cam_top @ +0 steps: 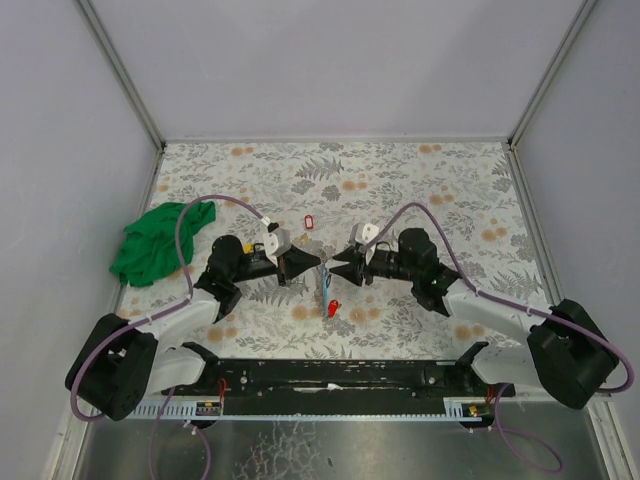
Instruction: Put the keys on the keyring
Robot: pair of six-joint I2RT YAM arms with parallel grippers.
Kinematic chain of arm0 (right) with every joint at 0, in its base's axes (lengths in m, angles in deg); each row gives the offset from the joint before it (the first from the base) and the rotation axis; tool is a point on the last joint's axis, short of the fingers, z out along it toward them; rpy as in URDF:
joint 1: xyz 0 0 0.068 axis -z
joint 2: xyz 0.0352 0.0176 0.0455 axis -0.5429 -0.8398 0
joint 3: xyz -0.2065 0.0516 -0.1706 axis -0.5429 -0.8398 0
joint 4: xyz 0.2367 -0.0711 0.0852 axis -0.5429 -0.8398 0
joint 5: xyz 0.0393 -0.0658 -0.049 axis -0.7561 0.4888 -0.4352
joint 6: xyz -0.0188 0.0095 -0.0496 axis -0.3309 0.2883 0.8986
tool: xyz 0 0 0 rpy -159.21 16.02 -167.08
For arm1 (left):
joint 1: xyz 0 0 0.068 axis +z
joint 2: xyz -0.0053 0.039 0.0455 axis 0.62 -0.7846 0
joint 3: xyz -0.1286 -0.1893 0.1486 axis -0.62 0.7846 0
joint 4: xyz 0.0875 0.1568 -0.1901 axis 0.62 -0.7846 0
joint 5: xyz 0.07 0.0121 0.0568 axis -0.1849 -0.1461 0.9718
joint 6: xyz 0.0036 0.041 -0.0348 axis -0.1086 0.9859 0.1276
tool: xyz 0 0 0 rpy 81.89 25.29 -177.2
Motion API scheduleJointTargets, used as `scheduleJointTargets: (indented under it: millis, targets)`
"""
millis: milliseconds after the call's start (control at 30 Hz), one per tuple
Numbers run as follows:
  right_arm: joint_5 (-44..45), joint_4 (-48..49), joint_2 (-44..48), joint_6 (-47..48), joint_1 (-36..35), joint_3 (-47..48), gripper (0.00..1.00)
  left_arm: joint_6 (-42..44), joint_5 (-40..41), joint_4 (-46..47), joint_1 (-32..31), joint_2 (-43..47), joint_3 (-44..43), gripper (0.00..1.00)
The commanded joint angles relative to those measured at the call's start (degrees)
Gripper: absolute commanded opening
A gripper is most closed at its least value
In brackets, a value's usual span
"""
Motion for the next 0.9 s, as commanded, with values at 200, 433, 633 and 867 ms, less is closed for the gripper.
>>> scheduleJointTargets:
  millis: [200,433,633,867]
  targets:
    - [18.9,25.1,4.4,6.6,-7.1,-9.7,0.42,-0.1,7.9,1.4,-2.2,3.3,0.3,0.0]
    - [22.9,32.3,1.9,10.0,-10.8,-10.3,0.37,-0.3,8.9,1.4,-2.6,3.0,0.2,0.0]
    - [25.5,32.0,-0.5,12.5,-12.8,-9.4,0.34,-0.5,9.2,1.4,-2.7,3.0,0.2,0.0]
    - [32.8,34.9,-3.5,16.0,-14.8,-9.6,0.29,-0.5,8.9,1.4,-2.7,3.0,0.2,0.0]
